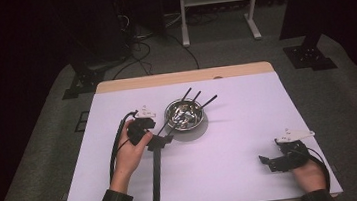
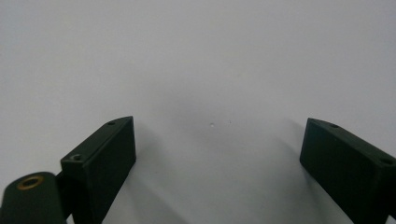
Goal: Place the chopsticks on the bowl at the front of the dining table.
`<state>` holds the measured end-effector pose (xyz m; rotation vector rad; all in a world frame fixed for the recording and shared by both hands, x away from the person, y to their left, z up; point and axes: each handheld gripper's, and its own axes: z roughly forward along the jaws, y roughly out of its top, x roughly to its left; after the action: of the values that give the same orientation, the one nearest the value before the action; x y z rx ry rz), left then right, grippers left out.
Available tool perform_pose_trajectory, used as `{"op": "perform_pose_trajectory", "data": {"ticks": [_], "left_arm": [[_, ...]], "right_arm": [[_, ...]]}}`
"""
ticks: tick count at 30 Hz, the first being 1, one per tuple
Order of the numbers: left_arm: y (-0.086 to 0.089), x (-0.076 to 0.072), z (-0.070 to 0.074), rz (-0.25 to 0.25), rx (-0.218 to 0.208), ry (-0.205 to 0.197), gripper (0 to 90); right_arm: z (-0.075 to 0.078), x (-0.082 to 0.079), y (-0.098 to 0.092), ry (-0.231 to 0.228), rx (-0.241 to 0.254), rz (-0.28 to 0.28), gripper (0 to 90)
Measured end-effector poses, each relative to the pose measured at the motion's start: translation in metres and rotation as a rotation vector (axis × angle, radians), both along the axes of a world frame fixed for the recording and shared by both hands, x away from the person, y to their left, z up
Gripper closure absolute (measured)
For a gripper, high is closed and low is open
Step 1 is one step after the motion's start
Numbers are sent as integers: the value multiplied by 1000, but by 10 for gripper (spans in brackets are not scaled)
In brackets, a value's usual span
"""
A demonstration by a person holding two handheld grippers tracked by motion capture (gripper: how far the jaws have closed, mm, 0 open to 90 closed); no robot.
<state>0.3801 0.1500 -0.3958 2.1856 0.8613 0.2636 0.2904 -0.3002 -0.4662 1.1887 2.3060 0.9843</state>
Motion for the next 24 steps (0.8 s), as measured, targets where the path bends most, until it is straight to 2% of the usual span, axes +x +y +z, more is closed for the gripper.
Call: {"op": "perform_pose_trajectory", "data": {"ticks": [1,4,11,18,24], "left_arm": [[0,-1,-2,-1,14,4,94],[3,-1,-4,1,12,5,94],[3,-8,-13,-13,40,23,94],[-3,-17,-13,-29,56,18,94],[-6,-22,-15,-40,65,31,94]], "right_arm": [[0,0,0,0,1,0,91],[0,0,0,0,0,0,91],[0,0,0,1,0,1,91],[0,0,0,0,0,1,91],[0,0,0,0,0,1,91]]}}
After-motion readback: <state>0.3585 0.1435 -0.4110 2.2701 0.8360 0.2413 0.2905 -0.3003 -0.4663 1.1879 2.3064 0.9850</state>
